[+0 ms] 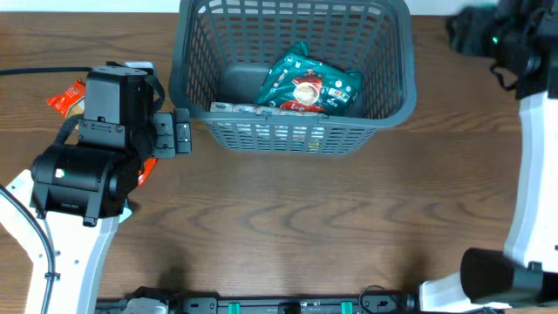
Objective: Pack container
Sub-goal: 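Lift the green jar into the basket and release it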
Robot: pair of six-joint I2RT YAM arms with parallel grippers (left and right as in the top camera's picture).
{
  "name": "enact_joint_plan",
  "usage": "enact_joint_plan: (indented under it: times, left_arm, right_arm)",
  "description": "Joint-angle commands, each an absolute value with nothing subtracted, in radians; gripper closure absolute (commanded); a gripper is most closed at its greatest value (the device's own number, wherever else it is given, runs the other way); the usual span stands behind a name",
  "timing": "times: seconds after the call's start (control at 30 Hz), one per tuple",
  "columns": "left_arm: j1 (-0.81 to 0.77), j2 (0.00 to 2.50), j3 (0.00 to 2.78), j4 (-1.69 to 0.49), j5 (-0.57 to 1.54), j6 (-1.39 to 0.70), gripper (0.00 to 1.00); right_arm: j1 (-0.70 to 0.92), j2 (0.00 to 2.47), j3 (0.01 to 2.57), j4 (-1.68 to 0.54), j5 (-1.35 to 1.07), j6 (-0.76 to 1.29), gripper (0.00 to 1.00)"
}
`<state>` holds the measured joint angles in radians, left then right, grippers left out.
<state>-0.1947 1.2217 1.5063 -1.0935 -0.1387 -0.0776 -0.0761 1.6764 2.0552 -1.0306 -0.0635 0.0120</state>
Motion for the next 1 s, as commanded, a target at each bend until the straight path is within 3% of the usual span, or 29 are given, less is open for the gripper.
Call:
enact_joint_plan:
  times: [0.0, 0.1, 0.3, 0.97]
  left_arm:
    - [-0.200, 1.222, 1.521, -1.094, -0.151, -0.072, 0.01]
    - [-0.200, 1.222, 1.521, -1.094, -0.151, -0.072, 0.01]
    - [-0.200, 1.222, 1.521, -1.094, -0.151, -0.072, 0.01]
    - [-0.200, 1.222, 1.521, -1.095, -0.151, -0.072, 0.01]
  right_arm:
    - [0.019, 1.681, 2.103, -1.038, -0.060, -0.131, 0.99]
    - [0.115, 1.687, 2.108, -1.027, -0.080, -0.250, 0.99]
    - [0.213, 1.760, 2.170, -1.071, -0.113, -0.212, 0.99]
    - [0.253, 2.171, 2.184, -1.239, -0.150, -0.245, 0.99]
